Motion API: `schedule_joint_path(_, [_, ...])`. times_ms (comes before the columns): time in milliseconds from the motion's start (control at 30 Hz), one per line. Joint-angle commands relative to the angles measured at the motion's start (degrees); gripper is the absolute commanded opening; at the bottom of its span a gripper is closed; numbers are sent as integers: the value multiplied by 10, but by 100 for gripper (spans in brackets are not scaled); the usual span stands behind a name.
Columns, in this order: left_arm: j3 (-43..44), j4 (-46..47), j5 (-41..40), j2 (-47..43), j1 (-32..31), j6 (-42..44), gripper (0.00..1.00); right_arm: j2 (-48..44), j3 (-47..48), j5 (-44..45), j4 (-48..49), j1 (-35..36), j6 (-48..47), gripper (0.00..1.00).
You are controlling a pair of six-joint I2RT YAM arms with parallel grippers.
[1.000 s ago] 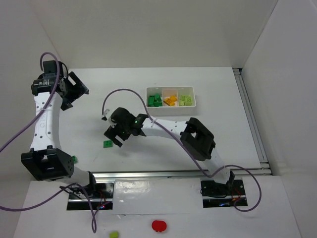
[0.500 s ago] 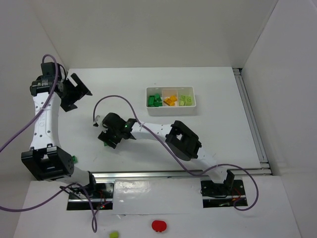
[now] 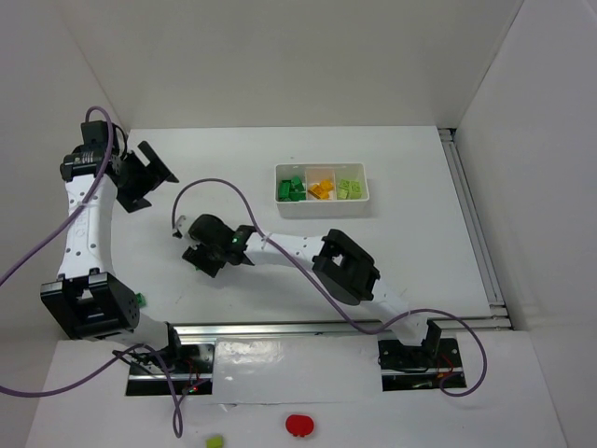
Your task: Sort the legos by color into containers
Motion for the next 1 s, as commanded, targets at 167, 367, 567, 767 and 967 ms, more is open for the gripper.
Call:
schedule_joint_path(167, [-3,15,20,-1,3,15,100,13,67,-1,-24,5,-17,87])
schedule_joint_path(367, [-3,15,25,4,-2,20,100,26,51,4,-19,5,-36,87])
schedule_joint_path(567, [-3,15,25,4,-2,20,100,31,57,-2,-13,5,-42,82])
schedule_joint_path(767, [-14,20,30,10,-7,25,100,66,88,-11,17,-7,-34,75])
schedule_joint_path(967, [-9,20,36,22,-13,30,100,84,120,-30,23,-18,-23,62])
